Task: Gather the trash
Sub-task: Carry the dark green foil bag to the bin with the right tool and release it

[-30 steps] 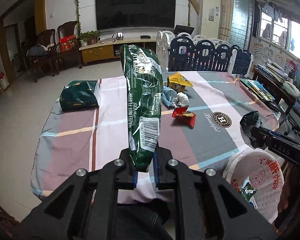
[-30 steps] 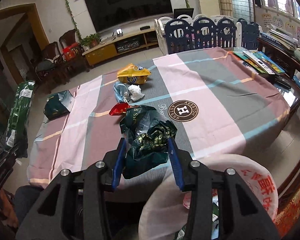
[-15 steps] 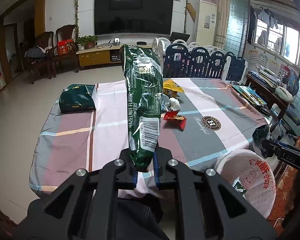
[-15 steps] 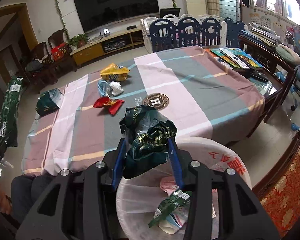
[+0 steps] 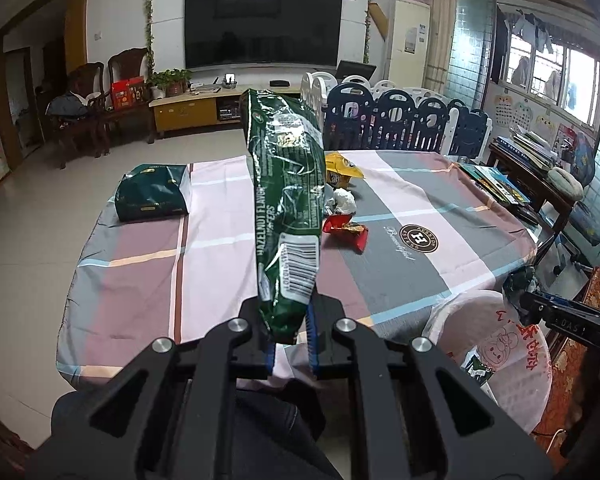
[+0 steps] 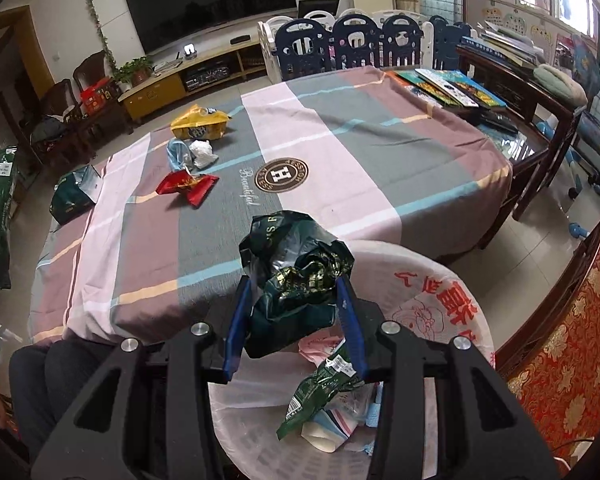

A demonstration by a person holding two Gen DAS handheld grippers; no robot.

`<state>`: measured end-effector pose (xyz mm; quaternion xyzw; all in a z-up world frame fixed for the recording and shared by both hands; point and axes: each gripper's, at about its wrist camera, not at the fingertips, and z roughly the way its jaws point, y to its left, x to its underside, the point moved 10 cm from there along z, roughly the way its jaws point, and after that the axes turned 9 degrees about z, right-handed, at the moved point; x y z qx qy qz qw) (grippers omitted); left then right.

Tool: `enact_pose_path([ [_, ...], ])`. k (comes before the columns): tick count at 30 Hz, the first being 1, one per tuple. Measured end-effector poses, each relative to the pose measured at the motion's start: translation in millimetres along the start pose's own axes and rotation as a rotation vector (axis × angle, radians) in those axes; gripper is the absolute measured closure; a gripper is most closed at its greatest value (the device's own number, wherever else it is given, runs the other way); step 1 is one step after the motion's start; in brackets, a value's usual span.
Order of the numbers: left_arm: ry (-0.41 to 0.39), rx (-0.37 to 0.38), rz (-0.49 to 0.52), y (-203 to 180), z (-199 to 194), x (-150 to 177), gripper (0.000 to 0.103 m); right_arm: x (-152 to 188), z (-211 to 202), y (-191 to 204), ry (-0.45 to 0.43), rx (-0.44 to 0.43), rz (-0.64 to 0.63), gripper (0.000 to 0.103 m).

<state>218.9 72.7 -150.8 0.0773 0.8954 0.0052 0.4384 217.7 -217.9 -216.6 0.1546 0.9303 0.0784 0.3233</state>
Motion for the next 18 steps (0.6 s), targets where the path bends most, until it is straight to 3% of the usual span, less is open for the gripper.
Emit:
enact_pose_path([
  [18,0.025,0.054,0.069,-36.7,3.2,4.8,0.090,33.9,22.3,-79.4,0.085,0.139,0.108,0.059],
])
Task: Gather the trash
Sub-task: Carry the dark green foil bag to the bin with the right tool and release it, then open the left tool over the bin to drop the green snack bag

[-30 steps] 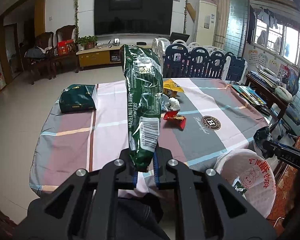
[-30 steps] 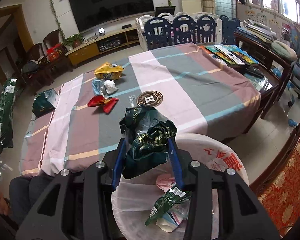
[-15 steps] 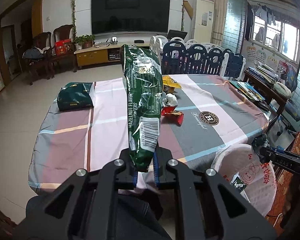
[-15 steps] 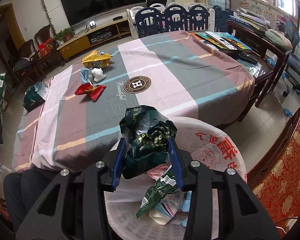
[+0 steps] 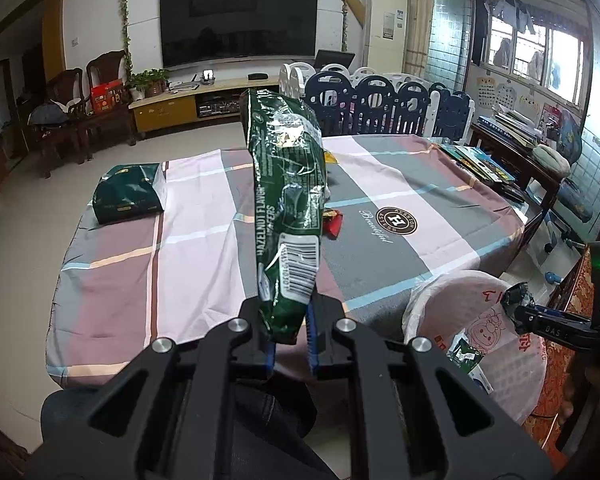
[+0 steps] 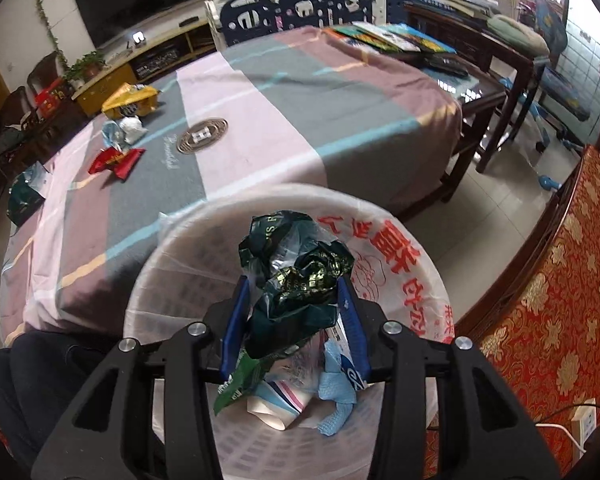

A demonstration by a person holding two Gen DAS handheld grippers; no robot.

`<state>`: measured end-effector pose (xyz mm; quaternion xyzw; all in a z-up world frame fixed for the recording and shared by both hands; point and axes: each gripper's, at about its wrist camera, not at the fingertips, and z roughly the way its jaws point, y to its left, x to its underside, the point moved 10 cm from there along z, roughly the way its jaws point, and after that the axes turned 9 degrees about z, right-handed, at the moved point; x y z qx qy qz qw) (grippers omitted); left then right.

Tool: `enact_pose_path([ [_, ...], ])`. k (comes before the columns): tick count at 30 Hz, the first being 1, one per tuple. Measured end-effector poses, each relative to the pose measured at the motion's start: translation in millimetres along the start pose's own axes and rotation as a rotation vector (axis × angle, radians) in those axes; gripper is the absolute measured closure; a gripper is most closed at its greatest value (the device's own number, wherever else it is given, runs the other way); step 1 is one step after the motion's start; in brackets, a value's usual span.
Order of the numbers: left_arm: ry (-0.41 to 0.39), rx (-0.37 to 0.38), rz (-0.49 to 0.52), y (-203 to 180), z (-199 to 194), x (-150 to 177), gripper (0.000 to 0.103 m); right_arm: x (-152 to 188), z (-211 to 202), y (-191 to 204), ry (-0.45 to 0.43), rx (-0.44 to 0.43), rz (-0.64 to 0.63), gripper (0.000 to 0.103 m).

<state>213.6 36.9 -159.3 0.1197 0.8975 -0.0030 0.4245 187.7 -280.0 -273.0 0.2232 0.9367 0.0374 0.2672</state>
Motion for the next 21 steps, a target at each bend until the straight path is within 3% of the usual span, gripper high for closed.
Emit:
enact_pose_path([
  [3,0.006,0.015,0.023,-11.7,0.9,1.2,0.090,10.0,12.0,-5.3,0.048,0.008,0.020,0.052],
  [5,0.011,0.022,0.035,-18.0,1.5,2.4,0.090,10.6,12.7,-8.5,0.052,0.003,0.035,0.041],
  [7,0.017,0.037,0.043,-23.5,2.4,4.3,0.090,4.3,4.7,-13.6,0.010,-0.002,0.066,0.033],
  [11,0.048,0.097,0.048,-37.3,6.7,9.9,0.090,-22.0,-25.4,-26.9,-0.131,-0.022,0.143,0.027],
  [15,0.077,0.237,0.071,-70.4,12.4,13.6,0.090,-44.0,-58.7,-43.3,-0.270,-0.036,0.197,0.022],
  [18,0.100,0.342,0.126,-106.9,16.6,18.3,0.090,-51.4,-73.3,-54.2,-0.321,-0.042,0.212,0.021],
  [21,0.151,0.492,0.204,-153.3,20.4,30.9,0.089,-54.6,-81.1,-63.1,-0.355,-0.035,0.212,0.018],
])
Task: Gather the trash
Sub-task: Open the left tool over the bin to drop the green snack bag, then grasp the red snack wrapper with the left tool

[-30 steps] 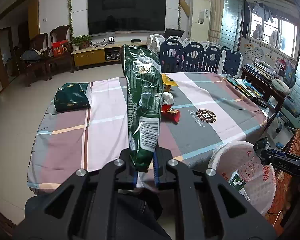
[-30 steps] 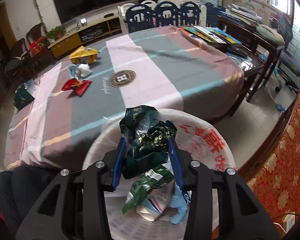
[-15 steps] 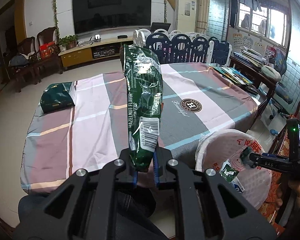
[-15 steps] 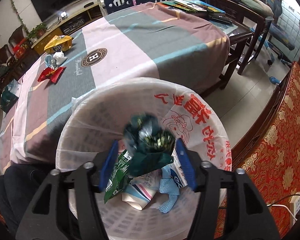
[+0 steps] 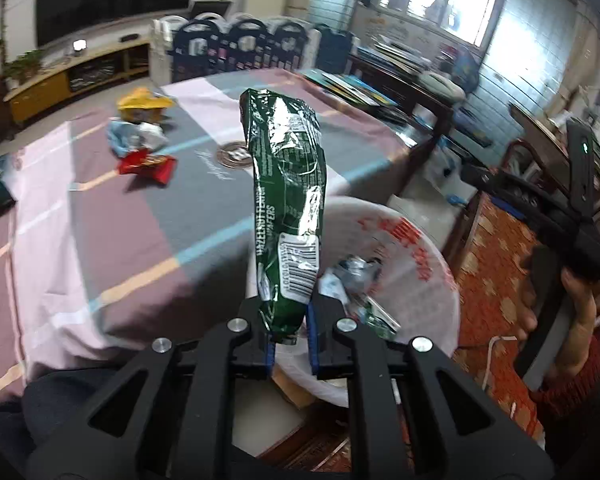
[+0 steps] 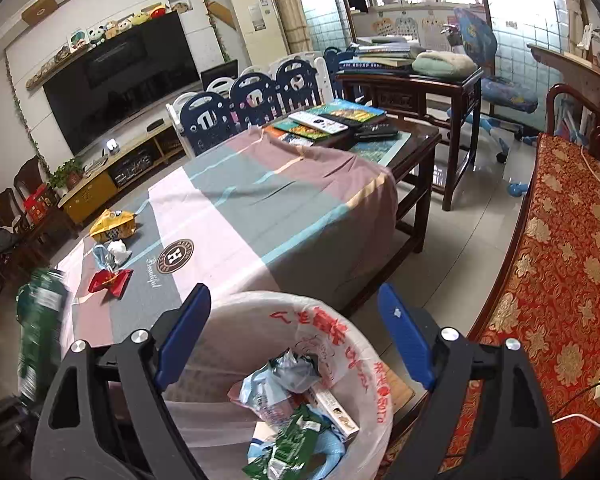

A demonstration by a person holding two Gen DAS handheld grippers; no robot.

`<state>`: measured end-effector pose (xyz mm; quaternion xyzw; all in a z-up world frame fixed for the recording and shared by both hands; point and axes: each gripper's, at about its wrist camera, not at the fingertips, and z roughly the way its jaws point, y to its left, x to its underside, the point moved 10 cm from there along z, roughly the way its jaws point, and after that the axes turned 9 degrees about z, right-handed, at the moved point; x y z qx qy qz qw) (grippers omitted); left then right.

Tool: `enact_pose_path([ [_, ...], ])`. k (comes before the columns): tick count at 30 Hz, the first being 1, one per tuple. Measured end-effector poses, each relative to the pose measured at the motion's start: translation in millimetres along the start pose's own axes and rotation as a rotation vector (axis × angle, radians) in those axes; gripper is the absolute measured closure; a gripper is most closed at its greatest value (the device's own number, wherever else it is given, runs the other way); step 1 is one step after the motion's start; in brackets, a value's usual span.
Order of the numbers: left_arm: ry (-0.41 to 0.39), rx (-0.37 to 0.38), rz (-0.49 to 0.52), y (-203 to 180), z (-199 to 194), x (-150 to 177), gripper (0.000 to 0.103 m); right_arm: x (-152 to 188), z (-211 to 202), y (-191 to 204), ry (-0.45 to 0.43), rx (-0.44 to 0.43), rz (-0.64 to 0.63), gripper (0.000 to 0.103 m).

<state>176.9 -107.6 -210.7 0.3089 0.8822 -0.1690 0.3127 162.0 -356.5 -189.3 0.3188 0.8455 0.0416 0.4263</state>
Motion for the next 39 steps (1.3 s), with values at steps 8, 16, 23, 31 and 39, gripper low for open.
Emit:
enact_pose_path([
  [8,0.061,0.050,0.176,-49.8,43.6,11.5,0.015,-9.5,-3.1,-14.2,-0.090,0.033,-0.013,0.006],
  [16,-0.089,-0.127,-0.182,49.8,25.8,3.1,0.009,-3.2,2.0,-9.5,-0.177,0.102,-0.004,0.003],
  [23,-0.014,-0.386,-0.311,151.3,31.5,2.5,0.009,27.3,40.3,23.9,0.041,-0.024,-0.020,0.003],
  [31,-0.116,-0.455,-0.312,230.4,67.7,-78.1,0.003,40.5,61.9,33.1,0.110,-0.034,0.013,0.003],
  [39,0.119,-0.310,-0.265,254.7,170.5,-92.0,0.003,36.4,78.3,19.2,0.127,0.017,0.031,0.003],
])
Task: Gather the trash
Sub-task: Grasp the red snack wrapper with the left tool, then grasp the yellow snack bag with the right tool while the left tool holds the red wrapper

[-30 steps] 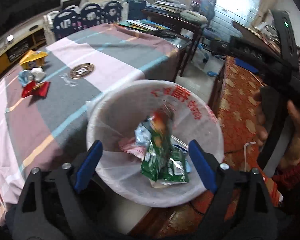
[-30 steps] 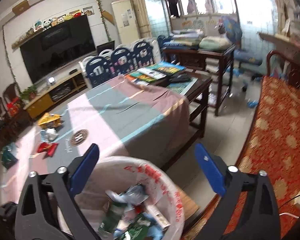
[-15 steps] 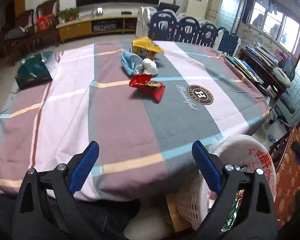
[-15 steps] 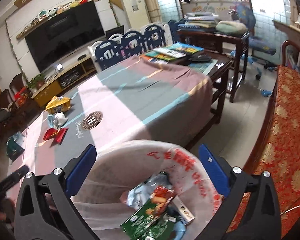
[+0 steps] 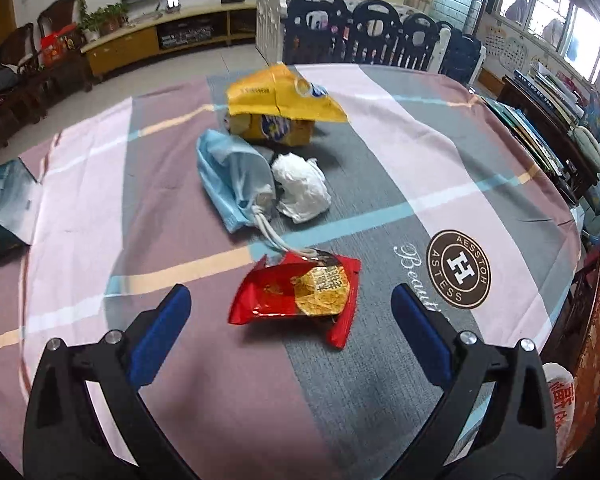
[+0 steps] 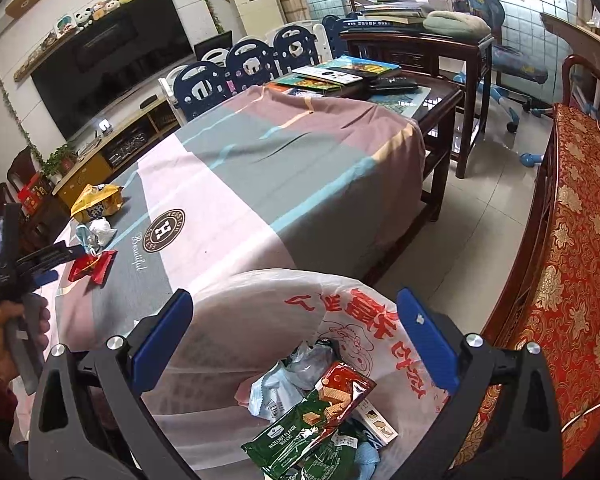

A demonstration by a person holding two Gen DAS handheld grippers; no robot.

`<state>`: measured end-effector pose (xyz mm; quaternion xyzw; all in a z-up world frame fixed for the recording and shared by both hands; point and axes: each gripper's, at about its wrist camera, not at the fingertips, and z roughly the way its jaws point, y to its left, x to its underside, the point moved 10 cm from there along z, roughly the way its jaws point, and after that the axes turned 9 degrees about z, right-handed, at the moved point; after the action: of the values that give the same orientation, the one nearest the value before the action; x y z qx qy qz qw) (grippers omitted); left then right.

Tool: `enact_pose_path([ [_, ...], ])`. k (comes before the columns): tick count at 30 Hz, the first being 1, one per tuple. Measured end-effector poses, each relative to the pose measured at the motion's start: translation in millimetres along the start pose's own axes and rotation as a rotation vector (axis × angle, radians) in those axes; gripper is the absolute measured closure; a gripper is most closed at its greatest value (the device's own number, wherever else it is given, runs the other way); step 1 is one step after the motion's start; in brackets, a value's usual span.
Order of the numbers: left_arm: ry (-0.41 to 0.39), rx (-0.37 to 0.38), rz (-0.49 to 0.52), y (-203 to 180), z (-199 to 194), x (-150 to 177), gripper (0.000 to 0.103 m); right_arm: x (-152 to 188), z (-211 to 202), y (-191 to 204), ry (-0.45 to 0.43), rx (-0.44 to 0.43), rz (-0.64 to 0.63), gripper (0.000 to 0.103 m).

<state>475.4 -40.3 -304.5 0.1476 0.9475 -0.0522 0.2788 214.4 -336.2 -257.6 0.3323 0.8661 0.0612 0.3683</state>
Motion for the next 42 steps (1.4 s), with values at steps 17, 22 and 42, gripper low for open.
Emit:
enact_pose_path([
  [17,-0.102,-0.129,0.076,26.7,-51.6,47.3,0.047,1.0,15.5,41.8,0.003,-0.028,-0.093,0.003],
  [22,-0.106,-0.252,-0.084,83.9,-89.1,94.1,0.046,-1.0,28.1,87.6,0.023,-0.086,-0.142,0.003],
  [42,0.063,-0.257,-0.385,158.5,-69.5,167.8,0.038,-13.0,237.5,438.8,0.101,-0.008,-0.805,0.006],
])
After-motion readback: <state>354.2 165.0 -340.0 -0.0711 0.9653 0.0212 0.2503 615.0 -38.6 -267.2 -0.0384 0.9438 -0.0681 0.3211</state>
